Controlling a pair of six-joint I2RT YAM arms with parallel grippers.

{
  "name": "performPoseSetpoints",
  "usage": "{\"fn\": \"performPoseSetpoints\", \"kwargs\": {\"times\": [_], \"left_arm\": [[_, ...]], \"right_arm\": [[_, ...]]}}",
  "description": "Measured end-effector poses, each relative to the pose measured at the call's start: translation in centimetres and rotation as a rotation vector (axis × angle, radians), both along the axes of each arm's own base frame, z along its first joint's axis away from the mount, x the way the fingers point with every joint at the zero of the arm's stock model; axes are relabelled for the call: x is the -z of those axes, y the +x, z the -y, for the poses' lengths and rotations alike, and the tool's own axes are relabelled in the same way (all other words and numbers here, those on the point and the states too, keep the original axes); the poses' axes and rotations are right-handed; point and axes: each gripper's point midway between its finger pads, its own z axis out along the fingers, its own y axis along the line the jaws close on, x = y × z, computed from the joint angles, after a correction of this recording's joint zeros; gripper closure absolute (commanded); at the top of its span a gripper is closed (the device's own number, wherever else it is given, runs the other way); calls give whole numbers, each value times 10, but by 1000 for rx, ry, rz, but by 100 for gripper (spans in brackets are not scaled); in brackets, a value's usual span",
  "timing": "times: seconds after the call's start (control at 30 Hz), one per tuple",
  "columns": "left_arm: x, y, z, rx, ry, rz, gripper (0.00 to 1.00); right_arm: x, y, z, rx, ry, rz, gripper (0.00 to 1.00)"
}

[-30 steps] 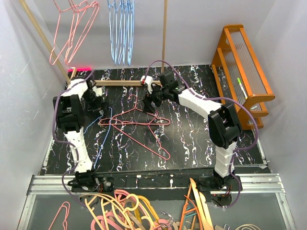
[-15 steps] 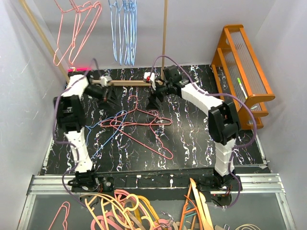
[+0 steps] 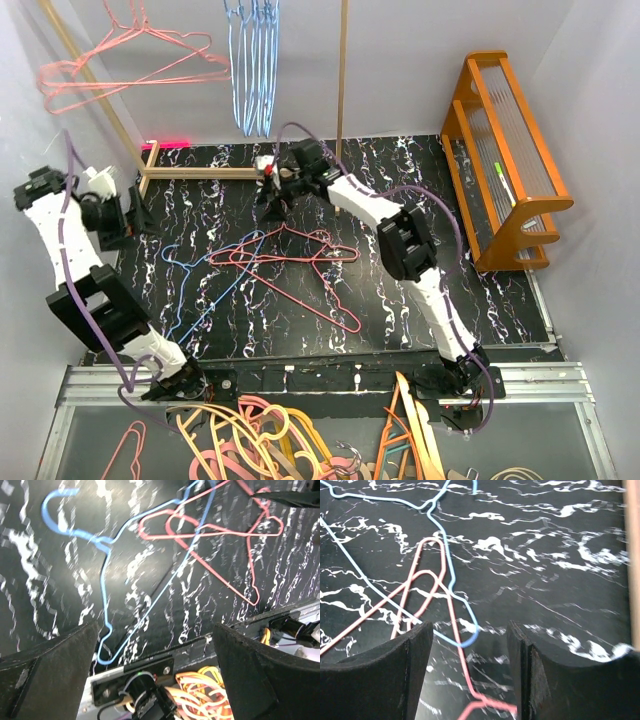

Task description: Organize the hangers

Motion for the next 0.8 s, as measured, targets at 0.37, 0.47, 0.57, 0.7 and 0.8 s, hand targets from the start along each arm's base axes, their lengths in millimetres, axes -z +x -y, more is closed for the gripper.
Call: {"fn": "performPoseSetpoints", "kwargs": {"times": [0.37, 0.47, 0.57, 0.7, 0.8], "left_arm": [[51, -87, -31, -43, 51, -254, 3], [55, -99, -27, -14, 68, -276, 3], [58, -105, -27, 2, 76, -296, 3], [60, -107, -27, 11, 76, -302, 3], [61, -106, -26, 10, 70, -302, 3]], "right_arm": [[48, -75, -70, -155, -53, 22, 50], [54, -80, -75, -158, -64, 22, 51], [64, -78, -76, -145, -83, 19, 54], [83, -68, -78, -102, -116, 17, 69], [94, -60, -80, -66, -130, 10, 63]]}}
